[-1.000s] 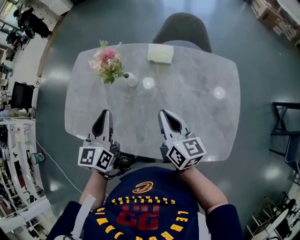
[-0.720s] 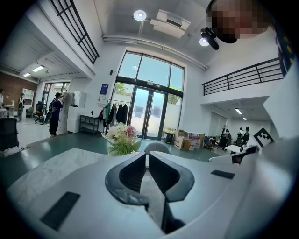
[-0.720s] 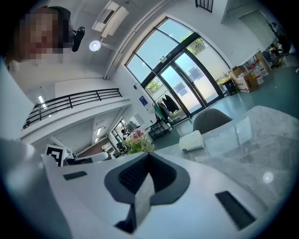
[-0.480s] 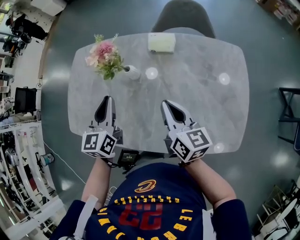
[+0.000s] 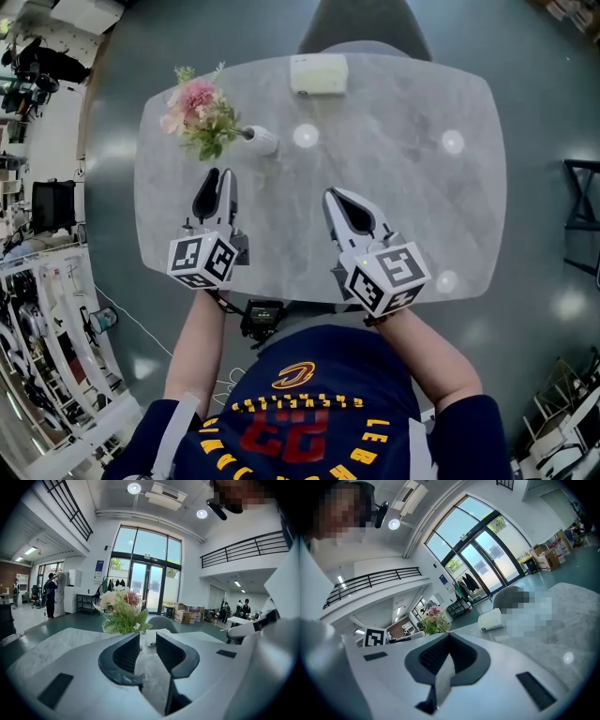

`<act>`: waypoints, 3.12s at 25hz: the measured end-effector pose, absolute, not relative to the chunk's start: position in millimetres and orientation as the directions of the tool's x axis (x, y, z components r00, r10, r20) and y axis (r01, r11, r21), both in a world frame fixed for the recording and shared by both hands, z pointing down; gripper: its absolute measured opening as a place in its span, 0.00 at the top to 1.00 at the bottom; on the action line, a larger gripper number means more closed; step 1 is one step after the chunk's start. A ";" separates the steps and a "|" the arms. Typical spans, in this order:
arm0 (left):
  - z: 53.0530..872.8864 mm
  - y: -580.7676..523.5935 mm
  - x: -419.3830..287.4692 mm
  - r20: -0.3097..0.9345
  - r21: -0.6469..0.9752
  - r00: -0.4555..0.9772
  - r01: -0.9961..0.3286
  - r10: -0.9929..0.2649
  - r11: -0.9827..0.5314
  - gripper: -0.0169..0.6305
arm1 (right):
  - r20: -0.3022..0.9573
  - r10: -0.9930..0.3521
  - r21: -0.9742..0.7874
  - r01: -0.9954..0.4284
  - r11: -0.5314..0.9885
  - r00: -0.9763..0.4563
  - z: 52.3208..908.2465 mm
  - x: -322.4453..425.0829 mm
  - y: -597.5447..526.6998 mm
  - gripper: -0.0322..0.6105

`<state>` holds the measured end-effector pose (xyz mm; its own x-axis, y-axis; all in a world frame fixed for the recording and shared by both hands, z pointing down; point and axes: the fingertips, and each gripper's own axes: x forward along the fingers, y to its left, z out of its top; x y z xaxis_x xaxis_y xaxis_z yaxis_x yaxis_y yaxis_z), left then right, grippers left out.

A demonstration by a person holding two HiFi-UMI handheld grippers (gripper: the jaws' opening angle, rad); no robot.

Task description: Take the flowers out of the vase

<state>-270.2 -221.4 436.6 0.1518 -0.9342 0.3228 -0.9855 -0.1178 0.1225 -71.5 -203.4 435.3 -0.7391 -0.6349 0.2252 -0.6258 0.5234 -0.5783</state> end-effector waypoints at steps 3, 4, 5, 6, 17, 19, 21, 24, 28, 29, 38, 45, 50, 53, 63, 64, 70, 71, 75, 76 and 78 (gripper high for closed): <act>458.7 -231.0 -279.7 0.359 0.146 0.144 -0.985 -0.922 -0.097 0.81 | 0.234 -0.636 -0.580 -0.630 0.515 -0.735 440.2 -74.6 -205.3 0.95; 465.2 -234.0 -283.0 0.369 0.161 0.143 -0.983 -0.919 -0.088 0.80 | 0.235 -0.637 -0.581 -0.631 0.513 -0.734 441.2 -76.2 -206.0 0.95; 471.3 -236.8 -285.8 0.378 0.178 0.142 -0.981 -0.915 -0.079 0.80 | 0.237 -0.637 -0.582 -0.632 0.511 -0.733 442.1 -77.7 -206.7 0.95; 477.6 -239.6 -287.9 0.386 0.194 0.143 -0.978 -0.911 -0.071 0.79 | 0.239 -0.638 -0.583 -0.633 0.509 -0.732 443.2 -78.7 -207.4 0.95; 519.5 -265.7 -285.9 0.369 0.270 0.140 -0.962 -0.919 -0.038 0.74 | 0.249 -0.657 -0.590 -0.650 0.480 -0.711 460.9 -72.3 -204.9 0.95; 519.0 -271.4 -286.9 0.363 0.275 0.130 -0.961 -0.923 -0.027 0.73 | 0.255 -0.660 -0.590 -0.654 0.473 -0.707 460.2 -69.8 -203.4 0.95; 514.5 -277.2 -292.3 0.361 0.278 0.114 -0.960 -0.926 -0.010 0.73 | 0.262 -0.660 -0.588 -0.659 0.469 -0.704 455.2 -69.6 -203.2 0.95; 511.2 -284.8 -299.0 0.355 0.288 0.092 -0.958 -0.930 0.015 0.73 | 0.273 -0.661 -0.587 -0.665 0.461 -0.699 453.6 -67.5 -203.0 0.95; 514.3 -292.0 -302.5 0.337 0.302 0.074 -0.953 -0.939 0.033 0.73 | 0.281 -0.665 -0.588 -0.672 0.450 -0.692 460.8 -62.8 -200.0 0.95; 514.3 -294.2 -302.9 0.327 0.307 0.072 -0.951 -0.942 0.034 0.73 | 0.282 -0.665 -0.588 -0.672 0.449 -0.691 462.8 -62.4 -199.6 0.95; 513.8 -305.8 -311.0 0.300 0.325 0.054 -0.945 -0.953 0.048 0.73 | 0.283 -0.660 -0.582 -0.672 0.458 -0.696 461.4 -62.7 -196.9 0.95; 514.7 -315.3 -314.3 0.287 0.327 0.059 -0.944 -0.956 0.040 0.73 | 0.291 -0.658 -0.583 -0.674 0.453 -0.694 468.3 -63.6 -194.5 0.95; 508.0 -318.1 -314.8 0.280 0.316 0.066 -0.948 -0.958 0.027 0.73 | 0.290 -0.660 -0.585 -0.674 0.451 -0.693 465.9 -63.4 -193.1 0.95; 507.8 -319.5 -315.3 0.285 0.315 0.067 -0.949 -0.956 0.027 0.73 | 0.288 -0.660 -0.586 -0.673 0.452 -0.694 464.0 -63.0 -194.4 0.95; 502.9 -321.1 -316.7 0.274 0.299 0.061 -0.954 -0.960 0.025 0.80 | 0.293 -0.657 -0.589 -0.672 0.448 -0.695 465.3 -64.6 -193.7 0.95; 503.7 -320.4 -317.6 0.275 0.295 0.060 -0.955 -0.959 0.025 0.81 | 0.294 -0.656 -0.590 -0.672 0.448 -0.695 465.7 -65.6 -193.4 0.95; 506.3 -318.9 -319.9 0.287 0.276 0.051 -0.961 -0.957 0.032 0.84 | 0.294 -0.657 -0.594 -0.671 0.444 -0.694 467.6 -66.1 -192.8 0.95; 504.4 -319.6 -318.3 0.286 0.271 0.050 -0.962 -0.957 0.031 0.85 | 0.293 -0.658 -0.594 -0.671 0.443 -0.694 466.5 -63.9 -193.5 0.95; 499.0 -319.8 -315.8 0.285 0.270 0.050 -0.962 -0.957 0.030 0.86 | 0.293 -0.659 -0.598 -0.670 0.439 -0.693 462.9 -59.4 -194.1 0.95; 498.8 -319.6 -315.8 0.287 0.270 0.049 -0.962 -0.957 0.032 0.86 | 0.294 -0.658 -0.600 -0.670 0.438 -0.694 462.5 -59.3 -194.1 0.95; 498.5 -320.5 -314.9 0.290 0.269 0.048 -0.963 -0.956 0.034 0.88 | 0.296 -0.655 -0.603 -0.668 0.436 -0.695 462.2 -59.0 -194.8 0.95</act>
<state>-314.9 -320.5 498.5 0.0477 -0.9559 0.2899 -0.9626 0.0335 0.2690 -59.0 -194.8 462.2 -0.6950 -0.6553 0.2959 -0.6678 0.4358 -0.6035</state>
